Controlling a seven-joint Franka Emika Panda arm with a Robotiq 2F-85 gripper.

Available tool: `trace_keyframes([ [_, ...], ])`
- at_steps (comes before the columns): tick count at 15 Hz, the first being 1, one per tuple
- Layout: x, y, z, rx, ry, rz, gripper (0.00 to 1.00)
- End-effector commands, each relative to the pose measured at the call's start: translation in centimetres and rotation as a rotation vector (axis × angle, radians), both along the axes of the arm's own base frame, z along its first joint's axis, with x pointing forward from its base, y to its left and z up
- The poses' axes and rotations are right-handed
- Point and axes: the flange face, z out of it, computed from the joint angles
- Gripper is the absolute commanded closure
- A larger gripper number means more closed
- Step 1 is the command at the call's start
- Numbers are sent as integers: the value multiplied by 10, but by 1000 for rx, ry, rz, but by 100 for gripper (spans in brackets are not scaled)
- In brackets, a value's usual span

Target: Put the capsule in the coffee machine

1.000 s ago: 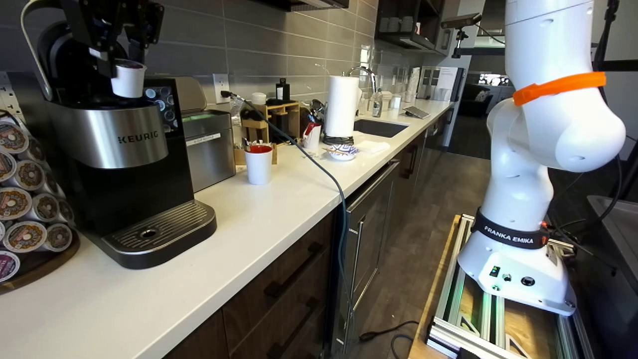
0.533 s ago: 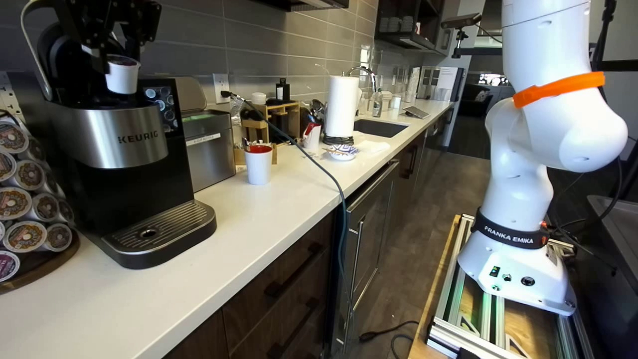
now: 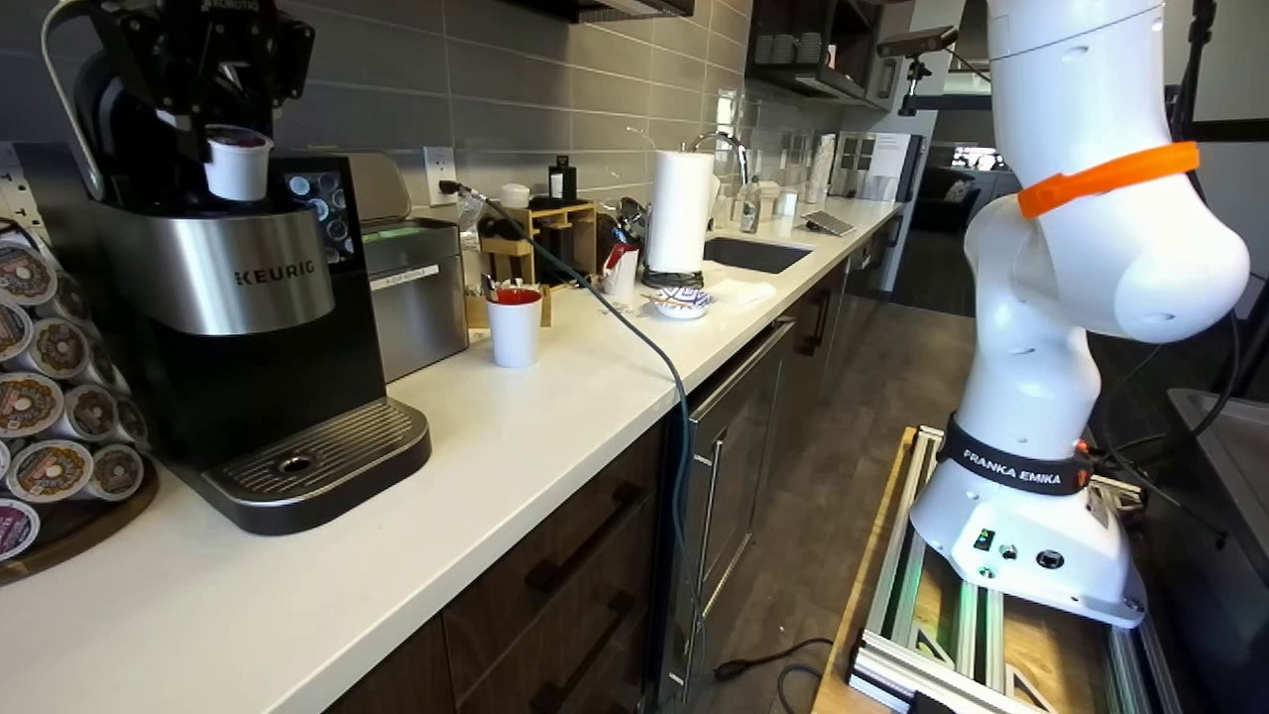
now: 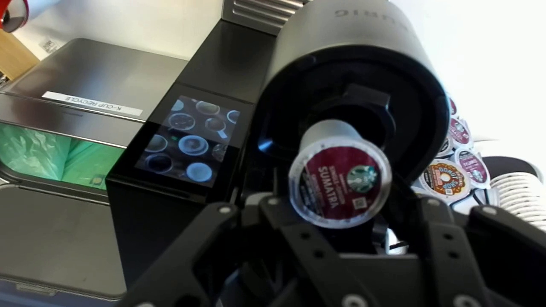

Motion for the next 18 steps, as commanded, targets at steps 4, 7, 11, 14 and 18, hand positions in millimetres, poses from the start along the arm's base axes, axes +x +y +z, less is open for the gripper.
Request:
trace_keyframes([
  [4,3,7,-5,-15,24,-23,71],
  [7,4,9,-8,-11,46,-16,71],
  [11,4,11,-11,-11,56,-15,71],
  [14,6,13,-13,-4,61,-8,71],
  [18,7,15,-14,7,71,-11,14],
])
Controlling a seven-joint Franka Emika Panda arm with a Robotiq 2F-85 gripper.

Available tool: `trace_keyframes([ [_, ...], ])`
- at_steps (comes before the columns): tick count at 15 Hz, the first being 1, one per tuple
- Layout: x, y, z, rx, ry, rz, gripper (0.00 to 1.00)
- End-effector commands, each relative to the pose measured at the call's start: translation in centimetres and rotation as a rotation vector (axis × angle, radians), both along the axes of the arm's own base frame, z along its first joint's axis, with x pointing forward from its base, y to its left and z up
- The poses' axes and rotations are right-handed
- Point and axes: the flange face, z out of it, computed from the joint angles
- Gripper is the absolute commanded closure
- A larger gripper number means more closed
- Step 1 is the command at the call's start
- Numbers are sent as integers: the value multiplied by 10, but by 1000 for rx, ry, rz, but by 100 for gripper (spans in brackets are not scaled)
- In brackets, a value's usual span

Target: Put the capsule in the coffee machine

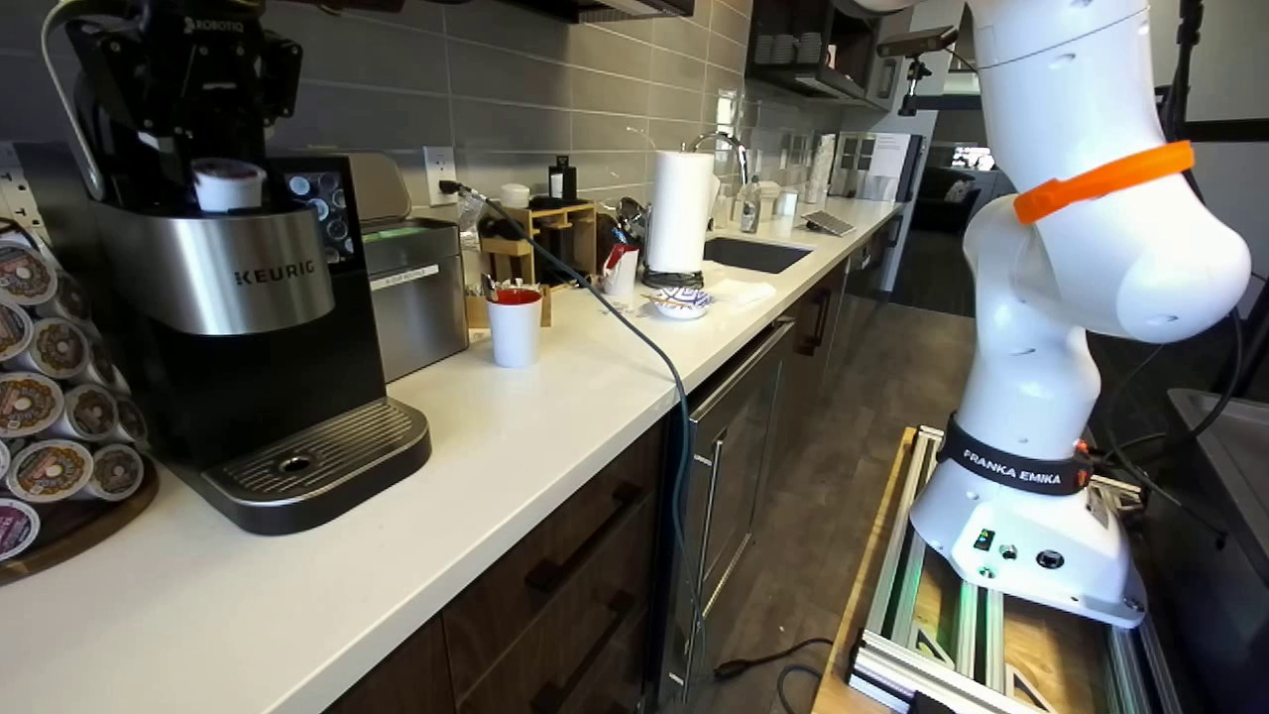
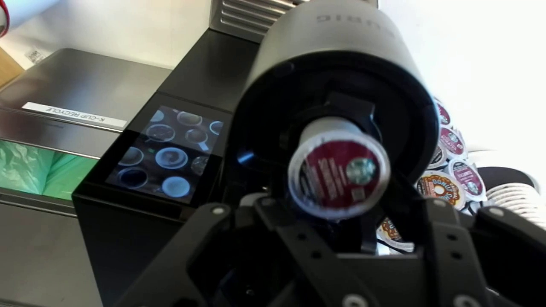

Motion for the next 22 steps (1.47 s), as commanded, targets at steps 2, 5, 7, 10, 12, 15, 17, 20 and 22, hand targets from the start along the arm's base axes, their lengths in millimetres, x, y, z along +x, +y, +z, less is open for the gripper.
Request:
trace_keyframes([
  [2,0,0,2,9,39,-21,1],
  [5,-6,-7,11,15,47,-29,0],
  [7,-16,-19,20,21,84,-18,0],
  [10,-40,-35,38,109,114,55,0],
  [12,-59,-50,48,143,133,94,0],
  [15,-86,-81,49,127,204,98,0],
  [17,-104,-107,44,118,260,21,0],
  [20,-128,-150,32,128,306,-147,0],
  [22,-138,-181,20,100,274,-257,0],
])
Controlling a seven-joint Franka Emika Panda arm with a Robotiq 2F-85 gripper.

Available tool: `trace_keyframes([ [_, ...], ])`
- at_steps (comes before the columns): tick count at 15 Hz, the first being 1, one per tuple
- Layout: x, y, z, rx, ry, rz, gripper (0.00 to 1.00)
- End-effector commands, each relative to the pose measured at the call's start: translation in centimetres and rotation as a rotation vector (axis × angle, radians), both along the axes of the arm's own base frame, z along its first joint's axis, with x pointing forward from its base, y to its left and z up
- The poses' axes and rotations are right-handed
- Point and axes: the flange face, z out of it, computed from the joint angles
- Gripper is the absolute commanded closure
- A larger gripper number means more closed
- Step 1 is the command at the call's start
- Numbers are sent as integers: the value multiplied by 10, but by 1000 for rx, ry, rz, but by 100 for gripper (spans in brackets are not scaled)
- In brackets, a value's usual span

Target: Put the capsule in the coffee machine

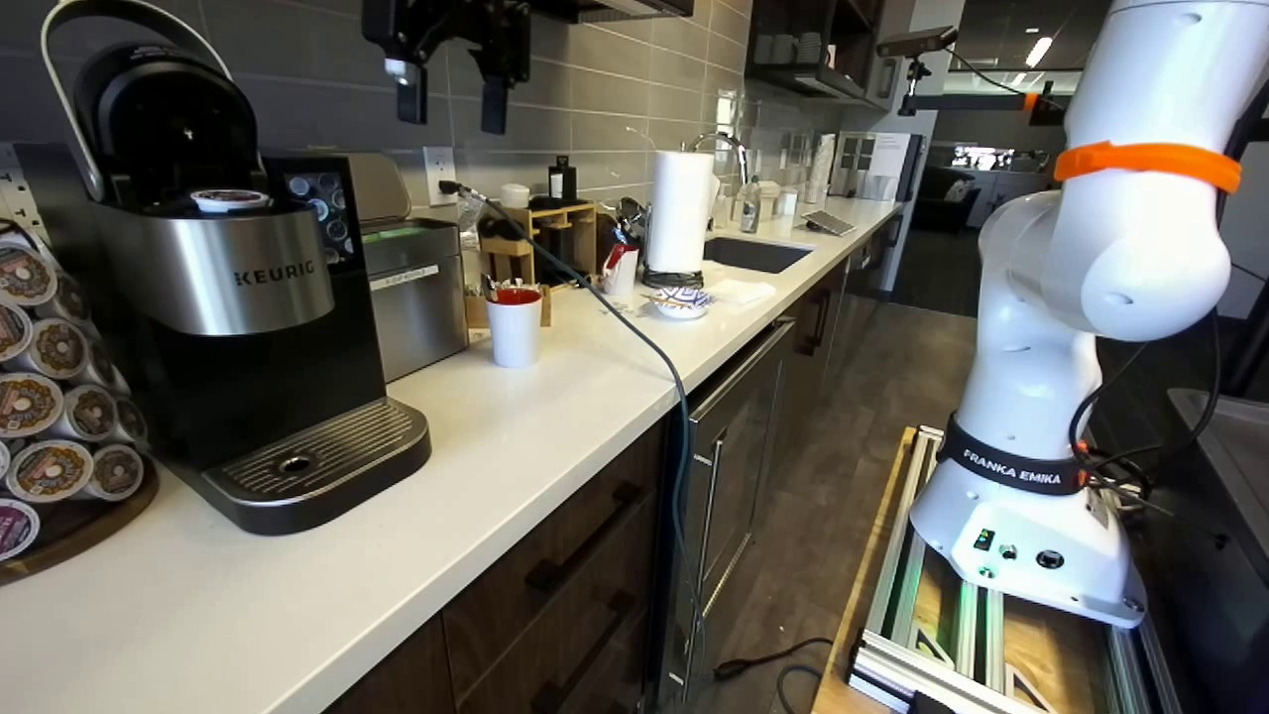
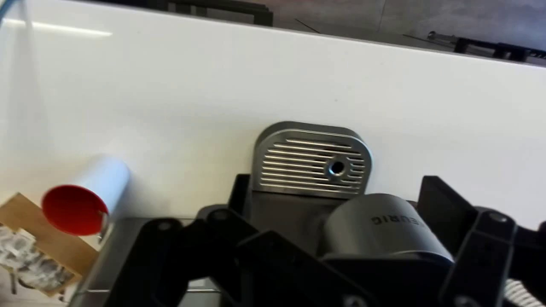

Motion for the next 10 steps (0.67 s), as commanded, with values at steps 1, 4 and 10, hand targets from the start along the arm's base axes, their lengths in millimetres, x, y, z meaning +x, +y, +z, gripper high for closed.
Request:
trace_keyframes([
  [1,-34,-60,-25,-63,-13,-193,0],
  [4,-53,-109,-52,-105,0,-314,0],
  [10,-54,-159,-81,-88,-5,-346,0],
])
